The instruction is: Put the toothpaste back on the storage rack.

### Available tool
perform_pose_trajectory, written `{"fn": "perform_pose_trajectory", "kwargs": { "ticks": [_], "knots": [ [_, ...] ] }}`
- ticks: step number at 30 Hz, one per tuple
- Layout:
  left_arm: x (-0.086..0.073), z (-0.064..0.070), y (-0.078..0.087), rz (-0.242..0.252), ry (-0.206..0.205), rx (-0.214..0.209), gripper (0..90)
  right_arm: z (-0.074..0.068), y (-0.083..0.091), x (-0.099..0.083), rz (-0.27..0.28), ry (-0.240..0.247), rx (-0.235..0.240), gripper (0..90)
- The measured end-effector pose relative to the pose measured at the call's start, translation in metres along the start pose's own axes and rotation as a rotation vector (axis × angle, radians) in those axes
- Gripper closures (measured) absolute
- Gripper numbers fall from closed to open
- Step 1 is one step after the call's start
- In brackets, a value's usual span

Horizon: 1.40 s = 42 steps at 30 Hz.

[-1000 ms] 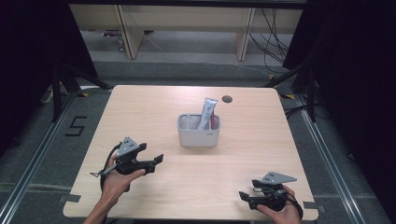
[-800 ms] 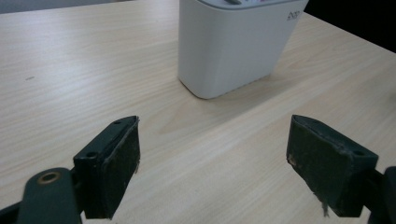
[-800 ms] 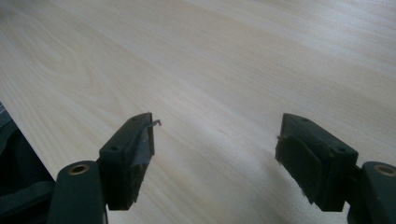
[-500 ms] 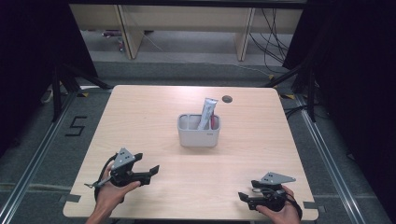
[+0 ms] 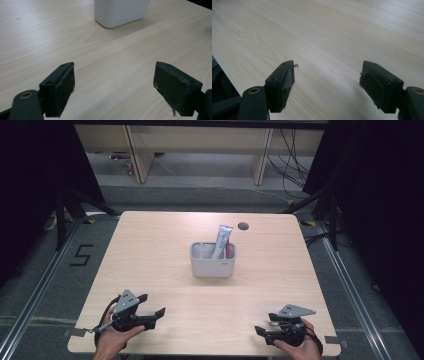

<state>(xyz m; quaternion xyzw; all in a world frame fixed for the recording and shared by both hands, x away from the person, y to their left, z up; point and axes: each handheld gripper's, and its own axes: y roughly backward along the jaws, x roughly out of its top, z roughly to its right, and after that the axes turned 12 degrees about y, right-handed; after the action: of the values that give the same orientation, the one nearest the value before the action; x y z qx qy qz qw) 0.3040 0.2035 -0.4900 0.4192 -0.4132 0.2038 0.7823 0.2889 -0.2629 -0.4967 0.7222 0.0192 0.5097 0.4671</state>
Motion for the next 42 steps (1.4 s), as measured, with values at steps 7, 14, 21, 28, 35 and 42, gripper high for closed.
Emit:
{"fn": "perform_pose_trajectory", "kwargs": {
  "ticks": [7,14,21,28,35,42],
  "knots": [
    [-0.005,0.004,0.005,-0.006,-0.01,-0.012,16.7,-0.001,0.0,0.001,0.007,0.005,-0.001,28.0],
    [-0.012,0.007,0.01,-0.028,-0.036,-0.02,16.7,-0.002,0.001,0.001,0.002,0.019,-0.046,28.0],
    [-0.02,0.012,0.015,-0.057,-0.067,-0.016,16.6,-0.004,0.001,0.002,-0.001,0.001,-0.036,28.0],
    [-0.026,0.017,0.021,-0.074,-0.089,-0.023,16.4,-0.003,0.001,0.002,0.003,0.029,-0.044,28.0],
    [-0.031,0.02,0.021,-0.122,-0.13,-0.013,16.4,-0.004,0.002,0.002,-0.001,0.014,-0.036,28.0],
    [-0.035,0.021,0.016,-0.126,-0.132,-0.012,16.4,-0.005,0.001,0.002,-0.005,0.018,-0.041,28.0]
  ]
}}
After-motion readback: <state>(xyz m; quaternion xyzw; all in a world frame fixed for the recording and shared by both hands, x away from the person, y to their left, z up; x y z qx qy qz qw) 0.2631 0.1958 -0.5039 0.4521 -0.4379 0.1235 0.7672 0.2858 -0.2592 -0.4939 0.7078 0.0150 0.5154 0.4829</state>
